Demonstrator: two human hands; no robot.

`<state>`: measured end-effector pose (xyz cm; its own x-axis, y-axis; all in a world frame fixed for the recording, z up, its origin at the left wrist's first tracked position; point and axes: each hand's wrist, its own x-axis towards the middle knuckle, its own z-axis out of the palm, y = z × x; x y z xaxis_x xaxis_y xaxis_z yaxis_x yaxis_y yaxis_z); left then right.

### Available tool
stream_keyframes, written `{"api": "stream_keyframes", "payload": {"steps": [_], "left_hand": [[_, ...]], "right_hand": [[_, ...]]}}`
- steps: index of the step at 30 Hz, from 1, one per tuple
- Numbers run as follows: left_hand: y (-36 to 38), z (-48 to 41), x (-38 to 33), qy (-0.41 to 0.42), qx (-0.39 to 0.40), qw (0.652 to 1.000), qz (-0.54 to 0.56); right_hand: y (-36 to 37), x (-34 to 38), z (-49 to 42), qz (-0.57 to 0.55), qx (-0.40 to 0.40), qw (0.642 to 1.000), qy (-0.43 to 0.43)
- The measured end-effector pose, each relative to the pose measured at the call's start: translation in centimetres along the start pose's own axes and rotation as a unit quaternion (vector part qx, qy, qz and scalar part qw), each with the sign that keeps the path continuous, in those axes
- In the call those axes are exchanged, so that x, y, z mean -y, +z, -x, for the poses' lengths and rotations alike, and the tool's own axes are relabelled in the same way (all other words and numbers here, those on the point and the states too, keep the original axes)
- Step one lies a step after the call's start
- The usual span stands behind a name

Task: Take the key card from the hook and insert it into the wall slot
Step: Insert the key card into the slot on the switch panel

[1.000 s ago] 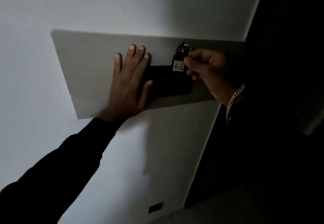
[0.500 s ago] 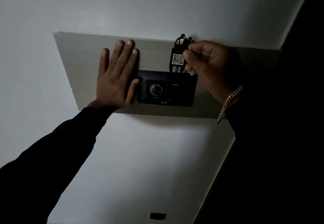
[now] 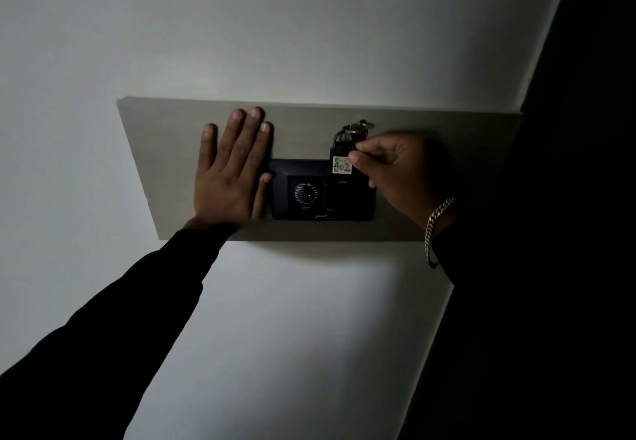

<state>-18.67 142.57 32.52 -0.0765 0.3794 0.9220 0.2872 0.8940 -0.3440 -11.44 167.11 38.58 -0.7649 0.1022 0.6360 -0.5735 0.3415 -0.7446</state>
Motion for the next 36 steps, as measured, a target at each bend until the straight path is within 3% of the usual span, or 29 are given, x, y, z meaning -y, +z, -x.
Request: {"api": "stream_keyframes", "payload": {"steps": [7, 11, 15, 27, 36], "left_hand": [[-0.3, 0.0, 0.1, 0.001, 0.022, 1.000, 0.002], [-0.8, -1.3, 0.9, 0.019, 0.029, 0.999, 0.018], [-0.6, -2.0, 1.7, 0.033, 0.019, 0.999, 0.003], [-0.5, -1.2, 0.7, -0.044, 0.026, 0.998, -0.033], [-0.4, -1.3, 0.6, -0.034, 0.026, 0.998, -0.041]], "right_hand": [[-0.4, 0.8, -0.1, 0.074, -0.041, 0.995, -0.058], [-0.9, 1.9, -0.4, 0.219, -0.009, 0.956, -0.194], [-1.0, 2.4, -1.0, 0.297, 0.037, 0.919, -0.255], [-1.8, 2.9, -2.1, 0.296, 0.056, 0.909, -0.288], [-1.6, 2.2, -1.9, 0.341, 0.102, 0.882, -0.308]]}}
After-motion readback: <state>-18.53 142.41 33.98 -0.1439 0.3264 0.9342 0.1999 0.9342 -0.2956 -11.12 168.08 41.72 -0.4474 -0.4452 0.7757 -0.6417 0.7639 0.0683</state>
